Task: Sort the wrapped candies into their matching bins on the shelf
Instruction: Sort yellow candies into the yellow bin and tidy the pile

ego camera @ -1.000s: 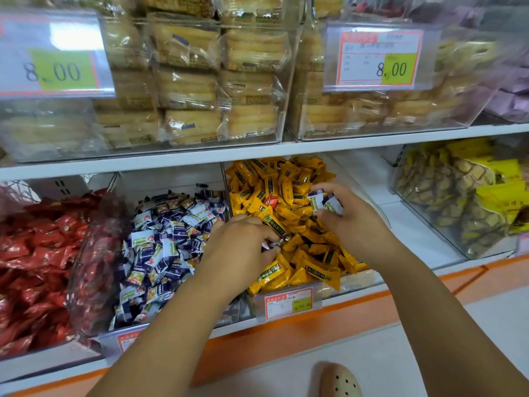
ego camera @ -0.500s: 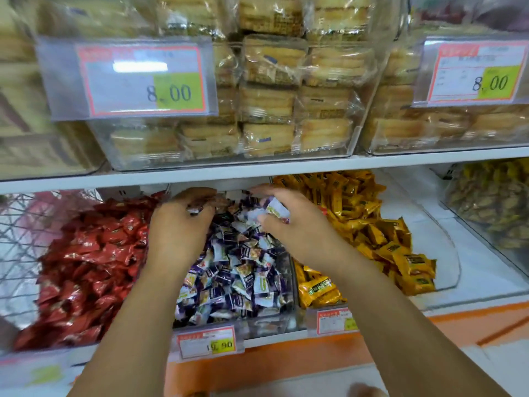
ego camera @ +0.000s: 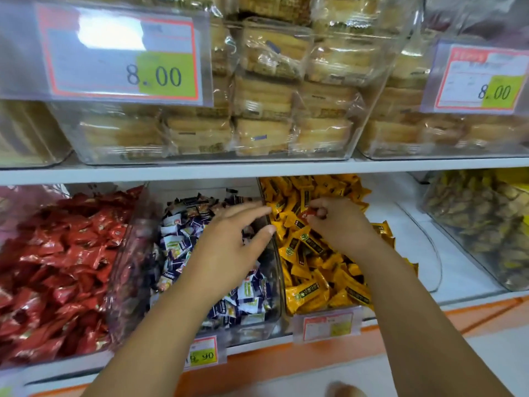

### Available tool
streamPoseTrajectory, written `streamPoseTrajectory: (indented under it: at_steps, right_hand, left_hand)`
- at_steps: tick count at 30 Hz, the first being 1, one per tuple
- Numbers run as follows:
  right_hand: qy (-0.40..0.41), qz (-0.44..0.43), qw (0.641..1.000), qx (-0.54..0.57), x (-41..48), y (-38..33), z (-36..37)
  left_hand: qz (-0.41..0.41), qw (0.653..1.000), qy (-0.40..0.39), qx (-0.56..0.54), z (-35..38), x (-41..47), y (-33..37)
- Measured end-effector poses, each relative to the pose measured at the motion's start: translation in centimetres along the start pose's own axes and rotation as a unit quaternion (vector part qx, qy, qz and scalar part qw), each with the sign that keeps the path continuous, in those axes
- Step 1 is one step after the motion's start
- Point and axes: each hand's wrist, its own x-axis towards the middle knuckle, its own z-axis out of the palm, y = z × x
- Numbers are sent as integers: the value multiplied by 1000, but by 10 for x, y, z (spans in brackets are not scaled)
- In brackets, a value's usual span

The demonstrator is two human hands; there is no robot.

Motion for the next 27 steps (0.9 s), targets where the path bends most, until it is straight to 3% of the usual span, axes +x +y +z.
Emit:
streamPoseTrajectory:
  at_steps: [4,9,12,16,19,23,27]
  right_hand:
    - [21,6,999,43,-2,7,4]
    - [91,-51,987,123,-15,1,-27]
    - [13,-89,972,219,-30,-13,-39]
    - [-61,-89,962,250,-42,-16,-25]
    - [-15,-77,979,190,-40,2,-29]
    - [6,-111,993,-37,-42,24,-12]
    - [121,-143,981,-54,-30,39,2]
  left_hand:
    - [16,1000,-1,14,11,1,8]
    - [14,999,30,-5,14,2,13]
    - [-1,997,29,-68,14,3,20]
    - [-19,990,10,-137,20,2,27]
    - [-34,989,29,-141,19,2,24]
    - [-53,986,43,-153,13,3,22]
    - [-51,987,42,-149,10,3,20]
